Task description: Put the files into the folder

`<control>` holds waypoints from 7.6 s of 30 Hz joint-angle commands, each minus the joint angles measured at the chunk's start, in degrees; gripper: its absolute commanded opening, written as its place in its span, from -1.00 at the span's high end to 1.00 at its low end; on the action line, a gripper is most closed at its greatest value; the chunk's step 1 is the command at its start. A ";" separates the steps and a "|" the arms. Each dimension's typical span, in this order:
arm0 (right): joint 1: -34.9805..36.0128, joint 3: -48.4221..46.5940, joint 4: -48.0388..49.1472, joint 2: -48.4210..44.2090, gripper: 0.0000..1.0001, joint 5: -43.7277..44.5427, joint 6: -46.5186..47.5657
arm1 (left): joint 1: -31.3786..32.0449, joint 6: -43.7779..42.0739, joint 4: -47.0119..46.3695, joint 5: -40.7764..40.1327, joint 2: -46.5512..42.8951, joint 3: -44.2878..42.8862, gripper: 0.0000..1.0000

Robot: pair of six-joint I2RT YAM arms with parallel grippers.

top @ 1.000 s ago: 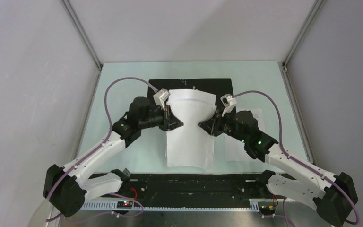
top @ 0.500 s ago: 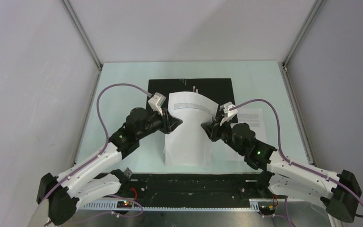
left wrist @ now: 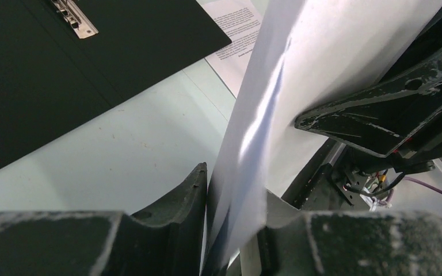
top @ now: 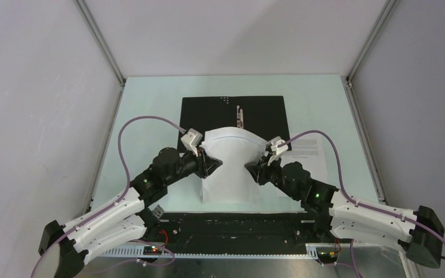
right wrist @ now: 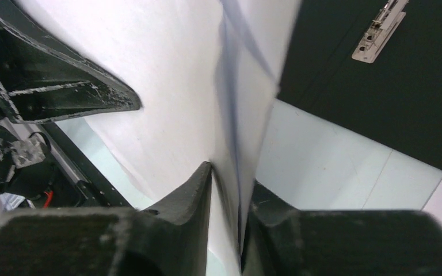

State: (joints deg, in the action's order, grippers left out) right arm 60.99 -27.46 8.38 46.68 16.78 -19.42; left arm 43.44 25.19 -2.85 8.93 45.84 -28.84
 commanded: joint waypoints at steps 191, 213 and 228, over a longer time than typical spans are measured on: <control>-43.97 -44.98 -44.31 52.96 1.00 -31.58 -6.38 | -5.53 8.05 28.88 -14.98 54.47 -37.58 1.00; -29.58 -47.38 -42.39 55.87 1.00 -16.73 4.73 | -4.90 8.44 27.80 -12.11 51.75 -32.17 1.00; -28.32 -47.07 -41.36 55.44 1.00 -20.91 7.57 | -5.69 7.36 27.90 -10.68 51.19 -35.49 0.19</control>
State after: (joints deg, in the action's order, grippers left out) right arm 32.62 -73.23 -34.72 102.54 -2.48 -12.93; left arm 37.89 33.43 25.41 -3.73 99.94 -61.84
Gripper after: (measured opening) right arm 0.009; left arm 0.357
